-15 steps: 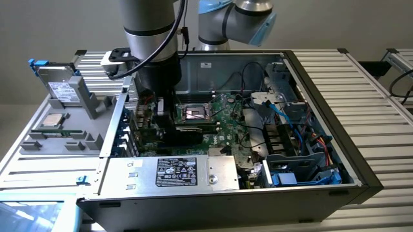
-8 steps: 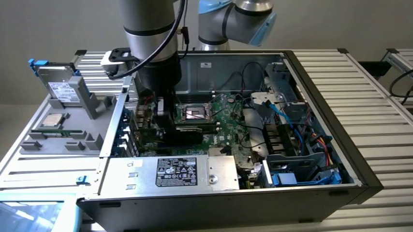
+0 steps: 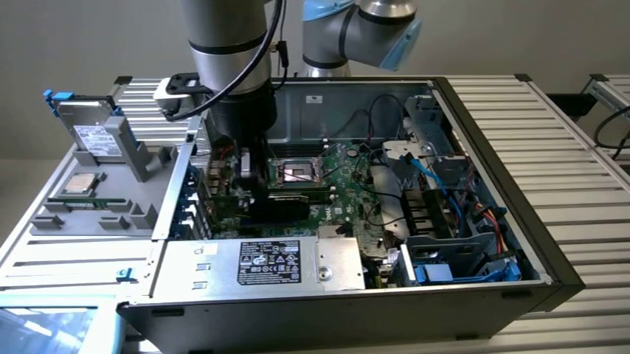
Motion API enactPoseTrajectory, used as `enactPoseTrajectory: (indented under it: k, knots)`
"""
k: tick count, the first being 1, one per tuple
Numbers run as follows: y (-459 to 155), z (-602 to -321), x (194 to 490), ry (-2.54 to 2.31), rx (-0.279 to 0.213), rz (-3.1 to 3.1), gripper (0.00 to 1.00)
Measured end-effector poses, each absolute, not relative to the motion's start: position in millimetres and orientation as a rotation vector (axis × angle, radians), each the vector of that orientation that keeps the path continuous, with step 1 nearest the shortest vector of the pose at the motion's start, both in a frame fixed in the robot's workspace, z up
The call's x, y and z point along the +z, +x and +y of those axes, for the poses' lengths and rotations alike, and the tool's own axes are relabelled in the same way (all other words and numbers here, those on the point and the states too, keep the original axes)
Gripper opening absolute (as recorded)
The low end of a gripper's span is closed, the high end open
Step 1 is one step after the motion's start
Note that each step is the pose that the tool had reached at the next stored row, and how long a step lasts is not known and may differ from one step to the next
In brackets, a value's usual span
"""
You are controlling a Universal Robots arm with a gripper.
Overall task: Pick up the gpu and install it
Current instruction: 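Press down on the gpu until it lock into place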
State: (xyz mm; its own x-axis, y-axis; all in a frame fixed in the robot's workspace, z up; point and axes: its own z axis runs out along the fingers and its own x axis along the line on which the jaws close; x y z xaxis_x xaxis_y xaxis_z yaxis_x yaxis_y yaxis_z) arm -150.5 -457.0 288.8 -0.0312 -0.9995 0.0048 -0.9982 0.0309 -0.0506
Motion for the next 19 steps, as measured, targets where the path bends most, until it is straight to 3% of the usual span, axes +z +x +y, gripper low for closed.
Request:
enactPoseTrajectory:
  k: [1, 4, 6, 19]
  knots:
    - [-150, -457, 289, -2.164, -0.062, 2.232, 0.34]
    - [-150, -455, 289, -2.169, -0.074, 2.238, 0.16]
    - [-150, -453, 289, -2.178, -0.082, 2.246, 0.12]
    - [-157, -445, 272, -2.194, -0.056, 2.265, 0.12]
